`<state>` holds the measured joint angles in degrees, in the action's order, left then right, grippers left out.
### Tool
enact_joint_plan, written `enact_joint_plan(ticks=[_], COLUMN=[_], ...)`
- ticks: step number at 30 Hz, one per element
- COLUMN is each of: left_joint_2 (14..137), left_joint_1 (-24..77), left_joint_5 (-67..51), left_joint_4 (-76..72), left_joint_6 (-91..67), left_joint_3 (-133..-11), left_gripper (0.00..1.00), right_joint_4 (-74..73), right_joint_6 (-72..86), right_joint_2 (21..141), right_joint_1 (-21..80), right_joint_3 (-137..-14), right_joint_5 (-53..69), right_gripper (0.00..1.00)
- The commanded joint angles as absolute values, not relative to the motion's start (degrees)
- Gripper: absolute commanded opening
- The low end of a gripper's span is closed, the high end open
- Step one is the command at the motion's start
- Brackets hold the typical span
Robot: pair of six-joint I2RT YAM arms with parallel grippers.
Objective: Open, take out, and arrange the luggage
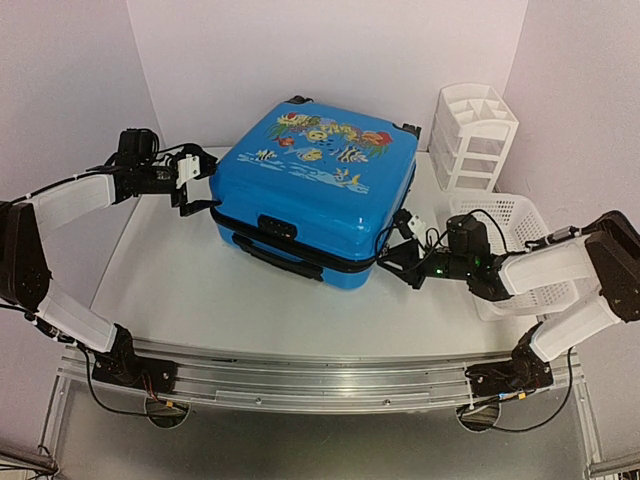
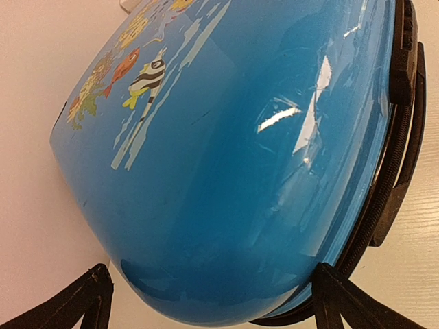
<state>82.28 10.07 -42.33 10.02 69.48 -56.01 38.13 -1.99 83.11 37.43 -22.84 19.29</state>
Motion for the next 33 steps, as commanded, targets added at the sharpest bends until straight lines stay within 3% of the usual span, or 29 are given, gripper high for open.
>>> enact_joint_plan(ticks=[1, 7, 20, 25, 33], left_joint_2=[81.55, 81.00, 82.38, 88.97, 100.26], left_joint_1=[10.37, 10.31, 2.07, -1.94, 1.01], left_joint_5=[-42.16, -42.45, -44.93, -43.58, -43.95], left_joint_4=[4.09, 5.37, 19.51, 24.65, 29.83], left_joint_6=[70.12, 70.56, 76.46, 82.88, 92.41], left_joint_3=[-57.09, -57.51, -65.40, -69.00, -75.71], left_gripper=[0.99, 0.99, 0.98, 0.95, 0.96], right_joint_4=[39.30, 39.27, 34.29, 34.05, 32.33], right_joint_6=[-2.19, -1.93, -6.98, -8.64, -12.29], right_joint_2=[82.51, 82.88, 80.03, 80.08, 78.96], right_joint_1=[37.79, 37.80, 40.48, 41.56, 44.41], right_joint_3=[-25.40, -25.29, -24.42, -24.26, -24.77], right_joint_5=[17.10, 15.51, 16.67, 16.39, 14.50], right_gripper=[0.18, 0.00, 0.00, 0.00, 0.00])
